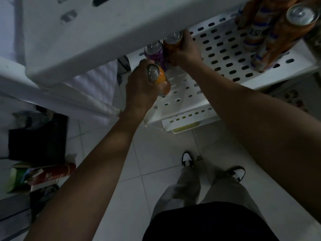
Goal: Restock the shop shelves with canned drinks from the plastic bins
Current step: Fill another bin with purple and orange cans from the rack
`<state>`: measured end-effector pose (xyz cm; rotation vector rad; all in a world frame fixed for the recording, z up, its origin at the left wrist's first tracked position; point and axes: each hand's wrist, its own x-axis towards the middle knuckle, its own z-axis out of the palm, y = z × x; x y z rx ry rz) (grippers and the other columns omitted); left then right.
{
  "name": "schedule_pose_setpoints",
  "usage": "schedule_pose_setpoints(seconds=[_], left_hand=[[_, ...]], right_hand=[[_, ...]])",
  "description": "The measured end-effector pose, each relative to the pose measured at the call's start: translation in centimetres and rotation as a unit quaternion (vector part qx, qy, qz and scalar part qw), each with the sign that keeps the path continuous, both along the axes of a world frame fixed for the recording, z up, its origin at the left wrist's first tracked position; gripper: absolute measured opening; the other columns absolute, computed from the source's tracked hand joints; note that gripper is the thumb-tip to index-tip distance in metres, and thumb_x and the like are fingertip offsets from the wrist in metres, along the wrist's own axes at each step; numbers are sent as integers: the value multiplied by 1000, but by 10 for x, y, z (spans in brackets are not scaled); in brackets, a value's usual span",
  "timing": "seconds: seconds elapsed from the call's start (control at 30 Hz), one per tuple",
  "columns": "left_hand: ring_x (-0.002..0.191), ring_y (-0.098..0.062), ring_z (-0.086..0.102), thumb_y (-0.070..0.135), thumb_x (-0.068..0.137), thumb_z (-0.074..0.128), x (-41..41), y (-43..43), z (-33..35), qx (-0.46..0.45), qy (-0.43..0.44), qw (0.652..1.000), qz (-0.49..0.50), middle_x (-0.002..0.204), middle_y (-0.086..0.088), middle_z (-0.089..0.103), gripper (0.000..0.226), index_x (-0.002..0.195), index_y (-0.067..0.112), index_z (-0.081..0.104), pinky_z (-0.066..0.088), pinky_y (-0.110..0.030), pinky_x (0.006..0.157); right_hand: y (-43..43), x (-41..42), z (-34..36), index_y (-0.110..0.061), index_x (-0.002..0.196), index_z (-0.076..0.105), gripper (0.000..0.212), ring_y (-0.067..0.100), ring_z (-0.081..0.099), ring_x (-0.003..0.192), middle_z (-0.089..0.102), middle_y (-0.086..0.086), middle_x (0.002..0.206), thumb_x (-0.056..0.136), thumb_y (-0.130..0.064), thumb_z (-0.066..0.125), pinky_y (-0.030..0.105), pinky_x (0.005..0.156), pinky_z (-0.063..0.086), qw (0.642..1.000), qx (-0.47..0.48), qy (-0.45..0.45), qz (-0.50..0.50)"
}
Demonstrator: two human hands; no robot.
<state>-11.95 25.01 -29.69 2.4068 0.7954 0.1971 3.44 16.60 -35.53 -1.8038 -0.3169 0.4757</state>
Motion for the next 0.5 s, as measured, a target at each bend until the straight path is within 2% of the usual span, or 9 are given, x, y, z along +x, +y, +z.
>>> schedule_pose_setpoints(seconds=[0.1,0.13,0.2,0.23,0.3,0.37,0.43,0.5], left_hand=[[86,-8,57,34,69,82,0,-2,6,-6,3,1000,-8,97,14,61,48,111,25,61,44,-23,70],[83,-7,58,33,69,83,0,-3,9,-10,1,1000,-8,97,15,60,48,111,25,61,45,-19,67],[79,-2,57,31,69,84,1,-6,17,-27,-9,1000,-5,98,14,59,53,116,25,60,44,-8,59],[80,-2,59,31,69,84,3,-9,21,-32,-15,999,-2,100,13,60,58,121,25,58,46,-10,61],[90,-12,62,33,69,85,11,-17,29,-29,-25,999,-6,105,10,61,69,128,23,51,52,-25,75],[103,-19,64,36,69,87,24,-30,39,-31,-34,999,-23,115,4,65,75,131,19,48,54,-34,86],[115,-22,61,38,69,88,39,-49,51,-41,-31,998,-45,127,-1,63,78,133,17,47,49,-32,94],[118,-22,60,37,68,89,51,-72,62,-50,-41,995,-82,129,-2,62,78,132,15,50,46,-29,94]], right_hand=[[-1,0,2,-21,127,53,73,9,65,100,67,-11,110,58,-25,77,35,82,55,1000,-20,-19,-9],[-4,-2,3,-21,126,54,70,9,64,100,66,-11,109,60,-23,77,30,81,52,999,-29,-25,-19],[-15,-6,5,-24,123,56,65,6,65,99,68,-12,108,62,-26,77,29,82,52,998,-27,-31,-43],[-23,-9,8,-25,121,57,63,3,65,97,68,-12,106,62,-28,78,29,82,54,998,-22,-36,-56],[-43,-13,15,-24,118,59,60,-2,65,90,68,-11,104,63,-27,82,24,76,56,996,-2,-26,-87],[-68,-14,29,-21,114,60,55,-8,65,81,67,-11,100,65,-19,84,15,68,54,993,11,-19,-112],[-98,-13,46,-22,112,60,54,-11,62,79,66,-15,97,65,-16,85,13,67,54,990,-1,-38,-135],[-129,-16,69,-23,115,60,57,-8,62,86,66,-15,99,64,-23,85,19,76,57,984,-19,-74,-161]])
